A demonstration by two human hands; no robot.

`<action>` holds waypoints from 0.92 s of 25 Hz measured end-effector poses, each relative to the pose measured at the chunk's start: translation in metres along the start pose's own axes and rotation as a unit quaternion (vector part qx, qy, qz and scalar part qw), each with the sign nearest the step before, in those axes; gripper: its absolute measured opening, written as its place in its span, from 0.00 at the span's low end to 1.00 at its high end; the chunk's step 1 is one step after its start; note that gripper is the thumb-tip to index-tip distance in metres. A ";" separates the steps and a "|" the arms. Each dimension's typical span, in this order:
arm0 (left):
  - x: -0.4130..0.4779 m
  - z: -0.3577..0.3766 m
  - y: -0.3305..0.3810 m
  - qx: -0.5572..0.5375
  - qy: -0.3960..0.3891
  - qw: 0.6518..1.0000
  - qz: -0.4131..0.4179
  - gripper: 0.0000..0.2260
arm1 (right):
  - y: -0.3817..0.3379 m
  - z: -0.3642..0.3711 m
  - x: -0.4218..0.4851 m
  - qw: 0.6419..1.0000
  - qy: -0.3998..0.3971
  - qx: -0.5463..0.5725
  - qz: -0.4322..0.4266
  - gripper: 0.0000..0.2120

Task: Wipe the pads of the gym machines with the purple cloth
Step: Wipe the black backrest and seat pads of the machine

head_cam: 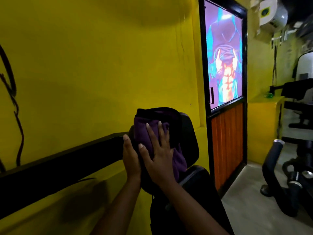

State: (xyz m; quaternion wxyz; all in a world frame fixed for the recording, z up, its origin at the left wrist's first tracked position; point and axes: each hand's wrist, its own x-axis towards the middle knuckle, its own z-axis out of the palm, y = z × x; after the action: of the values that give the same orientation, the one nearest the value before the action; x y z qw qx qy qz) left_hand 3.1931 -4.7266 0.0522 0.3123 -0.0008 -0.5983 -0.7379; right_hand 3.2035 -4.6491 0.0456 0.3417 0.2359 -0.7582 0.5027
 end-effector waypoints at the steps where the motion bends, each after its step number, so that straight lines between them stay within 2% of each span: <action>1: 0.000 0.000 -0.002 -0.011 0.006 1.000 0.000 0.47 | 0.006 0.002 0.006 0.999 0.016 -0.027 -0.012 0.28; 4: -0.004 0.005 -0.002 0.014 0.041 0.999 0.009 0.46 | 0.027 -0.006 0.031 0.997 0.060 -0.057 0.005 0.30; 7: -0.013 0.010 0.006 0.034 0.068 0.997 0.027 0.30 | 0.052 -0.026 0.057 0.988 0.103 -0.050 0.108 0.29; 9: -0.016 0.013 0.008 0.050 0.079 0.995 0.035 0.25 | 0.050 -0.023 0.052 0.984 0.116 -0.016 0.132 0.27; 13: -0.014 0.012 0.005 0.056 0.079 0.993 0.061 0.27 | 0.018 0.006 0.010 0.997 0.070 -0.034 -0.011 0.26; 15: -0.012 0.010 0.001 0.051 0.077 0.994 0.059 0.33 | 0.027 0.000 0.022 0.998 0.047 -0.040 -0.030 0.25; 16: -0.012 0.010 0.001 0.048 0.082 0.994 0.053 0.32 | 0.037 -0.007 0.034 0.998 0.050 -0.040 -0.025 0.25; 20: -0.016 0.012 0.005 0.063 0.080 0.994 0.050 0.24 | 0.077 -0.036 0.064 0.991 0.106 -0.025 0.073 0.24; 23: -0.023 0.015 0.015 0.067 0.083 0.993 0.053 0.10 | 0.081 -0.041 0.067 0.980 0.140 -0.009 0.139 0.22</action>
State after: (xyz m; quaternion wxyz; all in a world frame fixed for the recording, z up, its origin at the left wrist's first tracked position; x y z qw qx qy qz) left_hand 3.2129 -4.7038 0.0610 0.3992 0.0497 -0.6177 -0.6757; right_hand 3.1141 -4.5812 0.0583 0.3731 0.0528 -0.7329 0.5665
